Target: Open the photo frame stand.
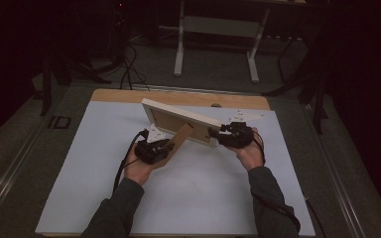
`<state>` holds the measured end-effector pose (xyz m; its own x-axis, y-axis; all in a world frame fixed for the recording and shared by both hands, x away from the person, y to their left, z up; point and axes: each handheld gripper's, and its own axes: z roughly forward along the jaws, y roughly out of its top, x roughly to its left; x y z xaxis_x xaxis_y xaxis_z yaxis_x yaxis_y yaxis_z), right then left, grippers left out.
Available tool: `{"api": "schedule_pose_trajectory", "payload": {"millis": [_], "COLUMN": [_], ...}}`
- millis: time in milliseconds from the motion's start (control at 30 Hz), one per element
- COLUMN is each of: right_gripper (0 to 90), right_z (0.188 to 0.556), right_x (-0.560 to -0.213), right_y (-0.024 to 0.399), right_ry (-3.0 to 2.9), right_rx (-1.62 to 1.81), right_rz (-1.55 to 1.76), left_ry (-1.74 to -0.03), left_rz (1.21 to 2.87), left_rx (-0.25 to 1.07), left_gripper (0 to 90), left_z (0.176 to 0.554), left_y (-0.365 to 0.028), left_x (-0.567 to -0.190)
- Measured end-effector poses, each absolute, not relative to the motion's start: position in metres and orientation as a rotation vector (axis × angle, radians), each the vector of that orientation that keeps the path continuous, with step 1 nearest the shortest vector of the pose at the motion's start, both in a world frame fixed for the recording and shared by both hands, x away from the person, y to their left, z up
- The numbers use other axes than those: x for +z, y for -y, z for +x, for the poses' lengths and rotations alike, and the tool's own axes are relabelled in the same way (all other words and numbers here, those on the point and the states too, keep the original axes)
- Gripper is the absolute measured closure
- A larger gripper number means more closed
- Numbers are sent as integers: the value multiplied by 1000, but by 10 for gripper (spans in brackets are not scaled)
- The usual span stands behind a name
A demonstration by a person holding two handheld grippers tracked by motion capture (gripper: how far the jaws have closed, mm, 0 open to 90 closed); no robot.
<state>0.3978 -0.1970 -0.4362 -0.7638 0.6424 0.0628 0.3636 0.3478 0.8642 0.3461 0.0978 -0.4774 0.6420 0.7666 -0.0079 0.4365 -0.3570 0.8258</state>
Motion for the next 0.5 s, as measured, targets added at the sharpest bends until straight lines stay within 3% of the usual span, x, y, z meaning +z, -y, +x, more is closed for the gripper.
{"api": "schedule_pose_trajectory", "payload": {"millis": [500], "right_gripper": [578], "right_z": [393], "right_x": [-438], "right_y": [195], "right_ry": [-2341], "right_rx": [1377], "right_rz": [875], "left_ry": [-961], "left_rz": [1995], "left_rx": [478], "left_gripper": [749], "left_z": [349], "left_y": [-102], "left_x": [-480]}}
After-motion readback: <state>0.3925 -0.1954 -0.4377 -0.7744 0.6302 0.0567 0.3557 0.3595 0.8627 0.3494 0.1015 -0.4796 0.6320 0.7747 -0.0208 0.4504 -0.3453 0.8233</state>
